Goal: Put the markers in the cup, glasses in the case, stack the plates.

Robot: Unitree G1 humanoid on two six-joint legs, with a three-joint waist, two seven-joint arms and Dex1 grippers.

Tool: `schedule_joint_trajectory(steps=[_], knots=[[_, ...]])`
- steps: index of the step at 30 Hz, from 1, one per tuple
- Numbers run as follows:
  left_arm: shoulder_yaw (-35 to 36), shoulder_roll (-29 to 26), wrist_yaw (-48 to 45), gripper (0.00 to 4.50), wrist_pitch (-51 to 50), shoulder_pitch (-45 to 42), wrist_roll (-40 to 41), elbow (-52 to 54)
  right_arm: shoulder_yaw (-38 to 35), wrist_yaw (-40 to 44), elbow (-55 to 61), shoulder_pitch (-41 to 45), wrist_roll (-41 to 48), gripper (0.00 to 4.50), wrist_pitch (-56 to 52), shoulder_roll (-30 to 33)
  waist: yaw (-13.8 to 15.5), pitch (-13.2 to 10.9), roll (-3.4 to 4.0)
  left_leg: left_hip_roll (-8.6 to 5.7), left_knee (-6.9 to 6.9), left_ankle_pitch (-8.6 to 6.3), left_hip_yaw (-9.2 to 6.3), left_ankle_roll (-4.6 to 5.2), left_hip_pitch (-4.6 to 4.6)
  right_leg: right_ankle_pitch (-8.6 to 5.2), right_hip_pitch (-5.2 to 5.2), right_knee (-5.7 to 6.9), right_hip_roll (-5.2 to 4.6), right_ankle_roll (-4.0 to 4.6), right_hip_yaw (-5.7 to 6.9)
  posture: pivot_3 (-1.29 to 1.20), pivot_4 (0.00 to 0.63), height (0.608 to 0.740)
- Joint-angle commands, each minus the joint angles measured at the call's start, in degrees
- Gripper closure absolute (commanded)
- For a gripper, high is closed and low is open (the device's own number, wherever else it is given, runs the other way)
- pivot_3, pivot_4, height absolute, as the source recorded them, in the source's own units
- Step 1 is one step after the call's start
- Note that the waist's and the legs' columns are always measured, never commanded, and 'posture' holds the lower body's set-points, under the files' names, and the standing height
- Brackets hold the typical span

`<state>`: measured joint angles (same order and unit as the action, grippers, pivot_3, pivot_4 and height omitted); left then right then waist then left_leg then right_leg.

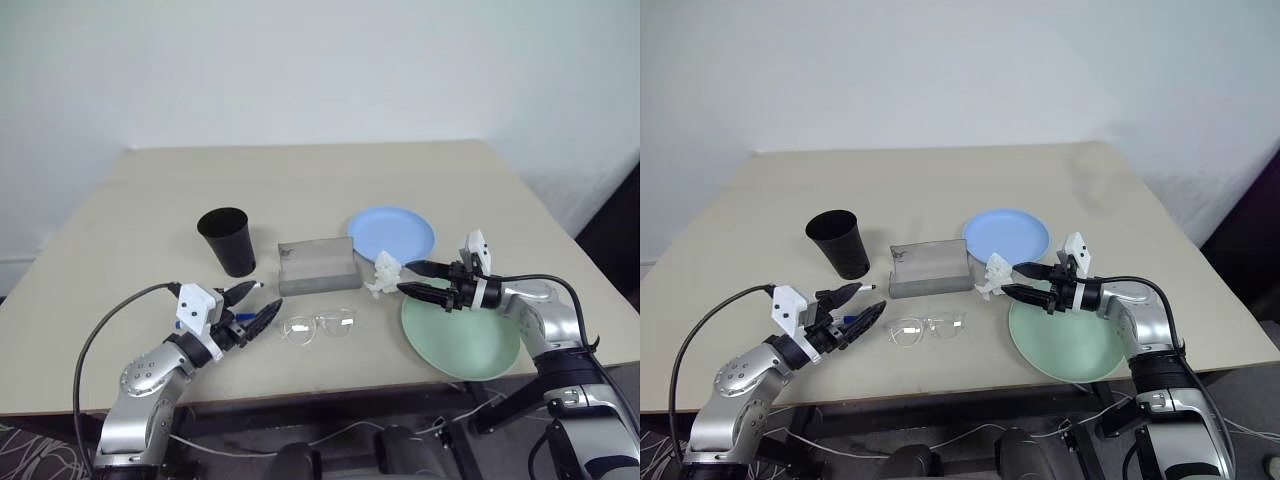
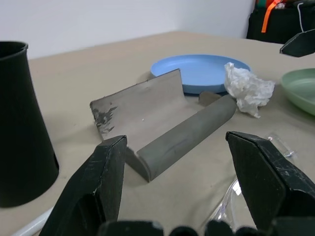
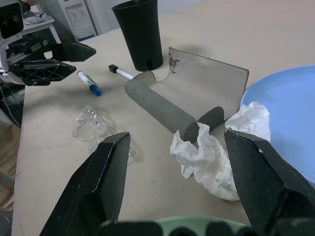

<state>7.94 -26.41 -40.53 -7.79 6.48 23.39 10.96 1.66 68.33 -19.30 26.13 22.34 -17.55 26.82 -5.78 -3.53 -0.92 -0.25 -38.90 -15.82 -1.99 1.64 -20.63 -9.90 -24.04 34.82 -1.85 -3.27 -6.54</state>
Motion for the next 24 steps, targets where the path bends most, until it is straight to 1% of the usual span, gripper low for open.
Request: schedule_joint_trajectory(steps=[1,5,10,19,24], knots=[[-0.4,0.1,-0.1,1.10,-0.1,-0.2,0.4,2.6,-1.3,-0.3,2.5,0.4,0.4,1.20,0.4,1.0,0.0,0.0,0.00,0.00,0.00,0.00,0.00,0.00,0.00,0.00,0.00,0.00,0.00,0.00,0.00,0.00,0.000,0.737],[-0.9,0.4,-0.2,1.10,-0.2,-1.3,0.3,1.8,-2.0,-1.6,2.2,0.5,0.3,1.20,1.1,1.0,0.0,0.0,0.00,0.00,0.01,0.00,-0.01,0.00,0.00,0.00,0.00,0.01,0.00,0.00,0.01,0.00,0.000,0.737],[-1.0,0.1,-1.3,1.10,-0.3,-2.5,0.5,1.3,-3.2,-2.7,2.8,0.4,0.3,1.20,1.4,2.7,0.1,0.0,0.00,-0.03,0.01,0.00,-0.02,0.00,-0.01,0.00,0.01,-0.01,0.00,0.00,0.00,0.00,0.000,0.737],[-0.8,-0.1,-3.5,1.10,-0.3,-3.4,1.2,0.1,-4.9,-4.5,5.9,-3.5,0.9,1.20,0.7,4.4,0.1,0.0,0.00,-0.02,0.01,0.00,0.00,0.00,-0.01,-0.01,0.01,-0.01,0.00,0.01,-0.01,0.00,0.000,0.737],[0.0,-0.3,-4.5,1.10,0.1,-4.1,1.0,-1.9,-4.9,-5.4,6.8,-5.1,1.1,1.20,0.0,4.1,0.0,0.0,0.00,-0.01,0.00,0.00,0.04,0.00,0.03,-0.01,0.02,0.00,0.00,0.02,-0.04,0.00,0.000,0.737]])
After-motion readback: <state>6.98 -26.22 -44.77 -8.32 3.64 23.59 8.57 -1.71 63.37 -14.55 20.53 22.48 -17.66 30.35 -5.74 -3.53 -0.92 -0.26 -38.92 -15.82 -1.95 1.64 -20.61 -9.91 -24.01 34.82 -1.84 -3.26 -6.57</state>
